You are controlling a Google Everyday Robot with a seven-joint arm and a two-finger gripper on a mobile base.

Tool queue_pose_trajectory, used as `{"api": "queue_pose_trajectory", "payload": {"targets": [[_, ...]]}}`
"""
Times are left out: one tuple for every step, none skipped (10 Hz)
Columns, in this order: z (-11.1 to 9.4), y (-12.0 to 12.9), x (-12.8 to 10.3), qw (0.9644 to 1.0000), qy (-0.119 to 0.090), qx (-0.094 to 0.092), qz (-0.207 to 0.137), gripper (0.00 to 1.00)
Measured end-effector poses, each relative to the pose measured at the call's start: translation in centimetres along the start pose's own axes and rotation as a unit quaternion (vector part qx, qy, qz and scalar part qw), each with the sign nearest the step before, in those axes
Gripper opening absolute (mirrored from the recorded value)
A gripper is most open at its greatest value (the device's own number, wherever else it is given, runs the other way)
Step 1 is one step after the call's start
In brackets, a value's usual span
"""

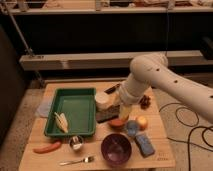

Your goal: Place eraser in plastic cup

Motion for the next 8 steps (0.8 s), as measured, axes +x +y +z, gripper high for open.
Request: {"api": "queue_pose_trajectory", "payload": {"targets": [[-0.5,0.4,1.5,0.9999,0.002,0.001,0.011,0.0],[-1.4,1.1,4.0,0.9996,0.007,0.002,0.028,0.0],[-2.2,1.7,6.2,0.999,0.012,0.002,0.043,0.0],[-3.1,2.5,8.7,0.9982,0.015,0.002,0.059,0.0],[-3.7,3.3,10.6,0.9973,0.017,0.0,0.072,0.0],[-4.4,4.4,13.4,0.9957,0.02,-0.002,0.09,0.0],[-5.0,5.2,15.6,0.9943,0.023,-0.003,0.104,0.0],[-5.4,5.9,17.3,0.9929,0.026,-0.006,0.116,0.0]]}}
